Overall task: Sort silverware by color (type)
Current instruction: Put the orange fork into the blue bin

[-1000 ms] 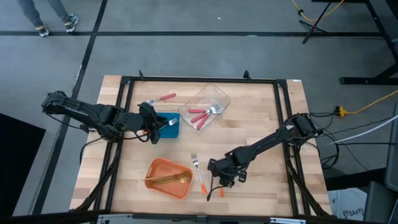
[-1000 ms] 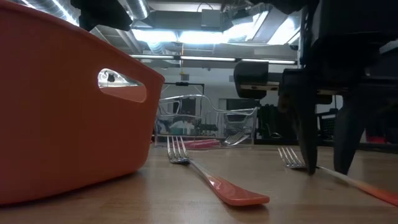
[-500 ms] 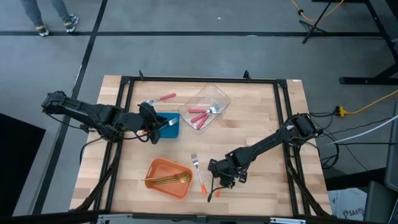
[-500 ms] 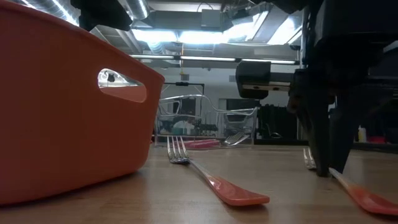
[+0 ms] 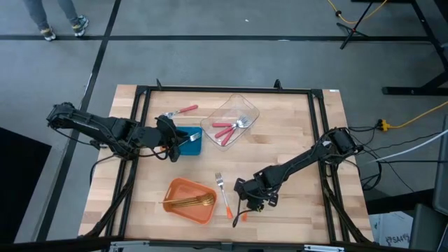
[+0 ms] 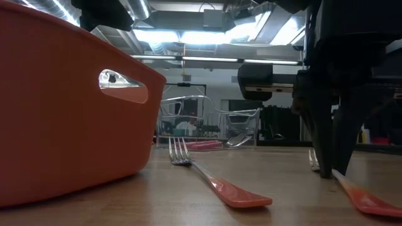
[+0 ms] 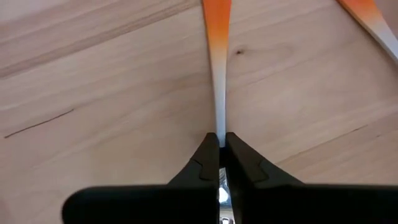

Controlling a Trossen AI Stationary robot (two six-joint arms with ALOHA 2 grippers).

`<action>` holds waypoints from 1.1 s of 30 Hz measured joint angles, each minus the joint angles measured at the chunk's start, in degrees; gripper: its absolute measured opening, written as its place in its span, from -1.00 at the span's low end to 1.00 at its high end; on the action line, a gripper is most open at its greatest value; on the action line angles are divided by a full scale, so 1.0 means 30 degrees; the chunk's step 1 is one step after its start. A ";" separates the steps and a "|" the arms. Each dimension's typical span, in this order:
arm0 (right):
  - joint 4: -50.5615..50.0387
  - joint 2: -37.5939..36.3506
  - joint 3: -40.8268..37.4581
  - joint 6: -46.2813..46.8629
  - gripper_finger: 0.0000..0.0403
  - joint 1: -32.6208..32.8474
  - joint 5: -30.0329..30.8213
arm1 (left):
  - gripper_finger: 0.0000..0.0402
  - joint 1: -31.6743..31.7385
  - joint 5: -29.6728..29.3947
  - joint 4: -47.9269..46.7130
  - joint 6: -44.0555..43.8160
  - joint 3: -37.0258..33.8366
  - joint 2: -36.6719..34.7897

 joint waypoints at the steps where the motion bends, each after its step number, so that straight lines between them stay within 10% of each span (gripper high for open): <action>1: 0.0000 0.0000 0.0000 0.0007 -0.99 0.0000 0.0000 | -0.59 0.0000 0.0000 -0.0007 0.0000 0.0000 -0.0007; 33: -0.3401 -0.0619 0.3566 0.0168 -0.99 0.0000 0.0875 | -0.59 -0.0007 0.0007 -0.0007 0.0015 0.0000 0.0000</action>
